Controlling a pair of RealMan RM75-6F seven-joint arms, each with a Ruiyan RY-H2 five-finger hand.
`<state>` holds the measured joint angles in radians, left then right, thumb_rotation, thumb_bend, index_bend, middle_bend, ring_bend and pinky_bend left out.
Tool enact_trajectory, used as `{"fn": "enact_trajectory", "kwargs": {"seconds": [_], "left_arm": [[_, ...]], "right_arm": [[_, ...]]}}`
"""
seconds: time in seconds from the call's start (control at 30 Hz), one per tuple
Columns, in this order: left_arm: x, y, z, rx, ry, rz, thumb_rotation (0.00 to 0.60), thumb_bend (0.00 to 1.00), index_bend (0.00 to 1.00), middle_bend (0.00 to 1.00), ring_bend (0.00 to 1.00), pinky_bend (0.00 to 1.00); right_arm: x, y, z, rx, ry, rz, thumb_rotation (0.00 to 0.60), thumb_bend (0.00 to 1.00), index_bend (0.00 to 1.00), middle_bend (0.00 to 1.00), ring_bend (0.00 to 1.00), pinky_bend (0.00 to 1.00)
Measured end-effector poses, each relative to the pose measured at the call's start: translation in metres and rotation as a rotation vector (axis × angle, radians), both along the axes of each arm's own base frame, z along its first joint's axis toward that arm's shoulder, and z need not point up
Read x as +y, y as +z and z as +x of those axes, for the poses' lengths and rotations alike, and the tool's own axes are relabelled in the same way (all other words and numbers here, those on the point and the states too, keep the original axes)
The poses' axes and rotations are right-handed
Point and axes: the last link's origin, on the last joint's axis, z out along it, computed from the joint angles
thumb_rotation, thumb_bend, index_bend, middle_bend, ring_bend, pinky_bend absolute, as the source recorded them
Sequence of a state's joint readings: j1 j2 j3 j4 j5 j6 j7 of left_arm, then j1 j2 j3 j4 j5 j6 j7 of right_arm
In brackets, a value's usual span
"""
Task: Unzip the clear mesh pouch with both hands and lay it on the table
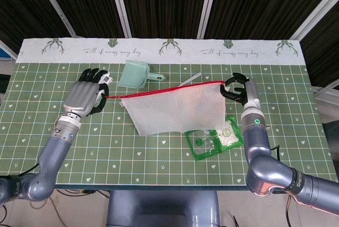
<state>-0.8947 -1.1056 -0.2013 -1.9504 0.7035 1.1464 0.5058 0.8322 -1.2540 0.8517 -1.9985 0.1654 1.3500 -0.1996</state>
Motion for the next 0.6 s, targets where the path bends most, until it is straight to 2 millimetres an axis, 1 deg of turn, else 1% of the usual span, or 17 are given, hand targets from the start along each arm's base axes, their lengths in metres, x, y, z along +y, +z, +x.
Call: {"fn": "enact_trajectory", "kwargs": {"seconds": [0.33, 0.6], "left_arm": [[-0.0052, 0.0051, -0.0071, 0.002, 0.005, -0.002, 0.600, 0.51, 0.61, 0.11, 0.00, 0.00], [-0.0082, 0.0098, -0.0100, -0.008, 0.008, -0.002, 0.600, 0.51, 0.61, 0.11, 0.00, 0.00]], "right_arm": [[0.0022, 0.0022, -0.0006, 0.003, -0.002, -0.001, 0.600, 0.55, 0.66, 0.17, 0.01, 0.21], [0.0064, 0.0028, 0.0029, 0.001, 0.011, 0.007, 0.600, 0.54, 0.66, 0.17, 0.01, 0.21]]}}
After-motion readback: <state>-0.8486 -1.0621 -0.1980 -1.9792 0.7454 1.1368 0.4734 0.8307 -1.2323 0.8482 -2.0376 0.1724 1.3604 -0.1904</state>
